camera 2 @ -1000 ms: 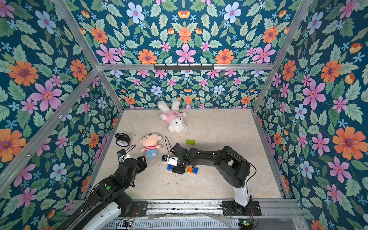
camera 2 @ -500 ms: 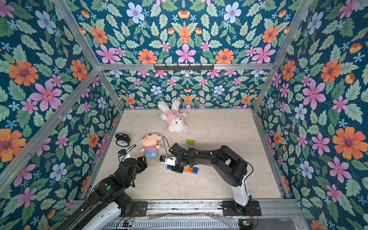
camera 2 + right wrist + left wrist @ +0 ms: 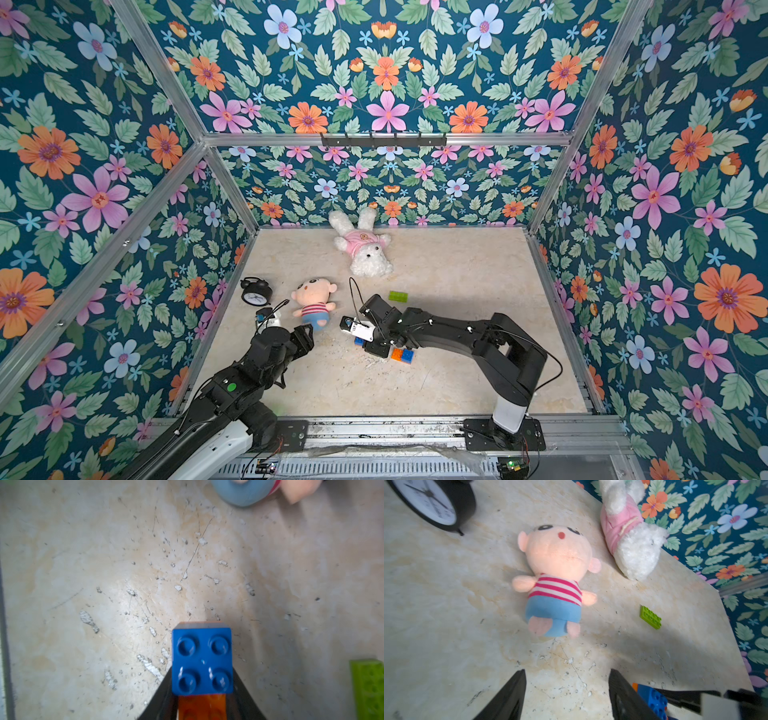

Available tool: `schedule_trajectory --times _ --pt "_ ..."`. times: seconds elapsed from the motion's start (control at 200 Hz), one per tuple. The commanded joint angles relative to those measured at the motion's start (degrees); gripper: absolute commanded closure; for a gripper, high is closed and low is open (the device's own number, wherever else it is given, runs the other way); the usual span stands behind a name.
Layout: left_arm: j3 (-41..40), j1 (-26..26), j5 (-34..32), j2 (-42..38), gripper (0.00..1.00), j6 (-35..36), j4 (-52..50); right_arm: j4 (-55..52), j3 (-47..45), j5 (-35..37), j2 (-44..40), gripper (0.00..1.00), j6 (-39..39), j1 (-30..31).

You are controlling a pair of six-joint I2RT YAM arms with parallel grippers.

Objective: Assemble the number 5 with lego
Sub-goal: Pick up the lego brick from the center of the board, then assemble the lego brick with the lego brick.

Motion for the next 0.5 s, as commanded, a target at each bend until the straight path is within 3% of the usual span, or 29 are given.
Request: schedule_trajectory --times 0.0,0.15,0.295,0.495 --pt "-0.1 0.02 11.02 4.44 0.32 3.15 10.12 -1.35 -3.96 0.63 -5.88 0.68 5.15 -0.89" --pt "-0.72 -1.51 19.72 13.16 0.32 1.47 20.51 0.01 -11.3 0.32 -12.88 0.68 10.65 -2.36" --pt "0.0 -4.77 20.04 19.18 0.32 0.23 24.95 1.87 -15.5 0.37 -13.63 0.68 16.21 -3.17" --pt "1.37 -6.86 19.46 22.65 0.32 0.47 25.03 4.02 -20.42 1.56 -15.74 0.69 17.9 -6.19"
